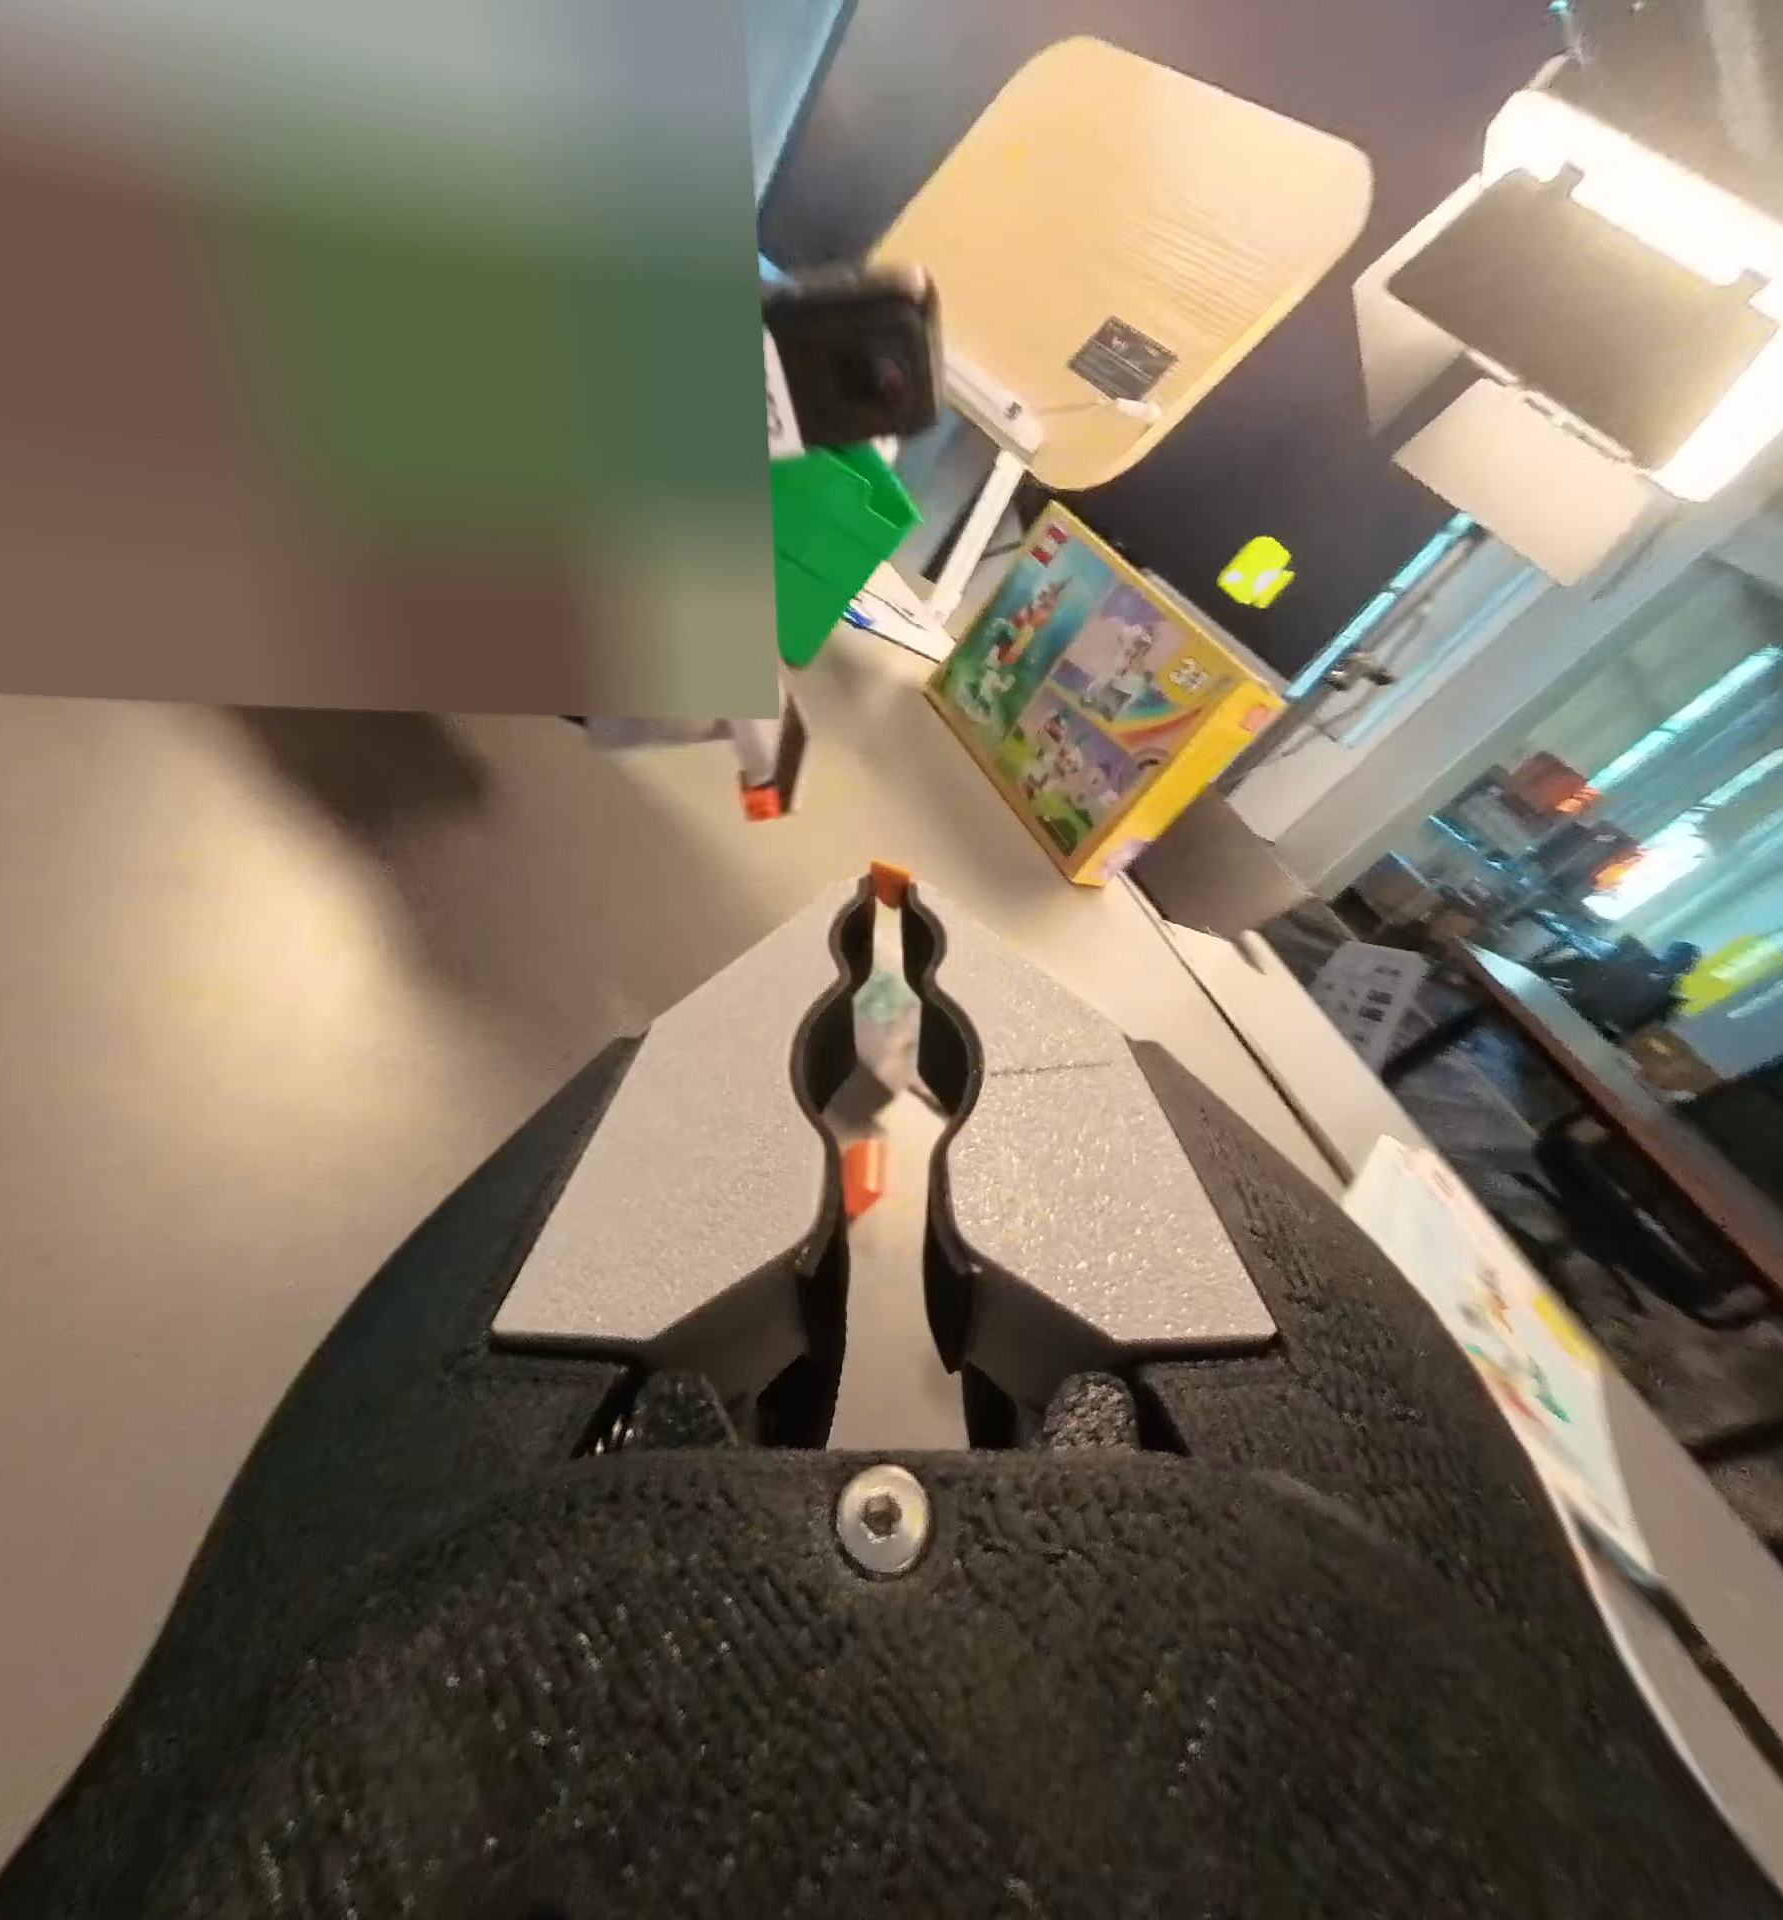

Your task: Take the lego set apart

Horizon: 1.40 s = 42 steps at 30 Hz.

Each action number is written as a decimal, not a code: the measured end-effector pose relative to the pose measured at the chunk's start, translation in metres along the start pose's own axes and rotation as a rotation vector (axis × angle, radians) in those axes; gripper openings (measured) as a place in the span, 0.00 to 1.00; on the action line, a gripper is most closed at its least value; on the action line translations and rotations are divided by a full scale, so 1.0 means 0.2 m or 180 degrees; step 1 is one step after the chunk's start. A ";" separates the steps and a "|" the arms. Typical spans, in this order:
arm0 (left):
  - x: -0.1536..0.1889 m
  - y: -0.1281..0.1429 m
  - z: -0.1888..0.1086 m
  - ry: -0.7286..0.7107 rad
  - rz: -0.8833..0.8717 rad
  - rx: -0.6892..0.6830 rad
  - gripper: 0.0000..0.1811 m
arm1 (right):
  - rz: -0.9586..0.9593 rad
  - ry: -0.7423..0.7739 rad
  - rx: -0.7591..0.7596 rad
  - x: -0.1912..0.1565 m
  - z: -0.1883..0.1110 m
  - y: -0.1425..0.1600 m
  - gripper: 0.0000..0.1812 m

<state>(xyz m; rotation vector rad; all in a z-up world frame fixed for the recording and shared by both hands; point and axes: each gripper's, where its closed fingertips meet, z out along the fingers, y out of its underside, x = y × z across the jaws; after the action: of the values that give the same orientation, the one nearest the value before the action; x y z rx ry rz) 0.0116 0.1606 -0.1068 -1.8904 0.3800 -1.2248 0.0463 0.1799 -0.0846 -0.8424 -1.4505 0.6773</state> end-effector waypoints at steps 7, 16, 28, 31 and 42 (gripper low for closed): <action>0.02 -0.08 0.05 -0.1184 0.2009 0.0249 0.05 | -0.0689 0.0568 -0.0133 0.08 0.00 0.04 0.02; 0.14 -0.03 0.17 -0.1932 0.4617 0.0405 0.05 | -0.0852 0.0905 -0.0206 0.16 -0.01 0.05 0.02; 0.38 -0.43 -0.44 -0.3832 0.5382 0.1595 0.05 | -0.0708 0.1000 -0.0140 0.19 -0.04 0.05 0.02; 0.51 -0.46 -0.67 -0.4140 0.5217 0.2149 0.05 | -0.0709 0.0998 -0.0163 0.19 -0.04 0.06 0.02; 0.94 -0.06 -1.28 -0.5169 0.4932 0.3005 0.05 | -0.0017 0.1300 -0.0144 0.32 -0.12 0.13 0.03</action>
<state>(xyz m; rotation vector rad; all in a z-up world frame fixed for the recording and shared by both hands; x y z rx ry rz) -0.1199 -0.0732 0.0637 -0.6943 0.1377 1.0612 0.0748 0.2455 -0.0688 -0.9491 -1.1015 0.4367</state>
